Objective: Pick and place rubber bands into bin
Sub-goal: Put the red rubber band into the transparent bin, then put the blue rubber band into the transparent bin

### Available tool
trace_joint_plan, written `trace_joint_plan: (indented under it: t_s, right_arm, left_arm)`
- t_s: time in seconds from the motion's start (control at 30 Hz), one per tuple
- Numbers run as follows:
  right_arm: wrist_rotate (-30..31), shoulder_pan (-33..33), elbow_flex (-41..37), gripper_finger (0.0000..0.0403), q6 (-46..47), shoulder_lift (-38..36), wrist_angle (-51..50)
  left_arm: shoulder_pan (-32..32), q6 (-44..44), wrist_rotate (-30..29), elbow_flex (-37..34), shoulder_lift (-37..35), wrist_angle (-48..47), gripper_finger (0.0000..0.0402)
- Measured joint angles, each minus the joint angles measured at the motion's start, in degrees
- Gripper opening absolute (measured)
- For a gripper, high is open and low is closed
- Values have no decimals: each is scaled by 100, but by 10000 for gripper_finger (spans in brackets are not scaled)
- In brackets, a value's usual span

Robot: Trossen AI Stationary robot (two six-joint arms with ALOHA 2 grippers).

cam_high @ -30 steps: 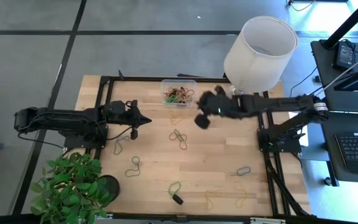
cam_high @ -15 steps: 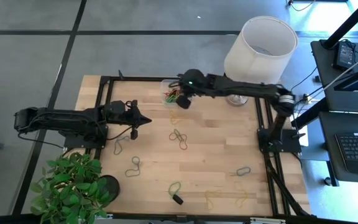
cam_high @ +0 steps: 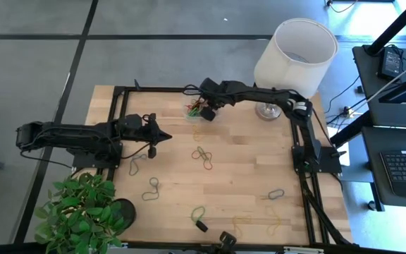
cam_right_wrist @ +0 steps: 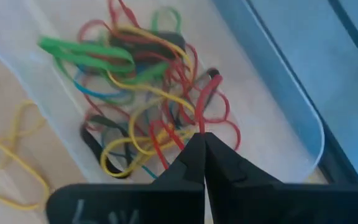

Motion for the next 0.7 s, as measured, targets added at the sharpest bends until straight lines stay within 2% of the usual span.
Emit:
trace_joint_plan:
  t_s: [0.6,0.7]
  right_arm:
    - [-192,-20,-15,84,309,94,-365]
    - [-421,-11,-15,86,223,63,-397]
  left_arm:
    - [0,2,0,0,0,-2,5]
    - [0,-3,2,0,0,-4,3]
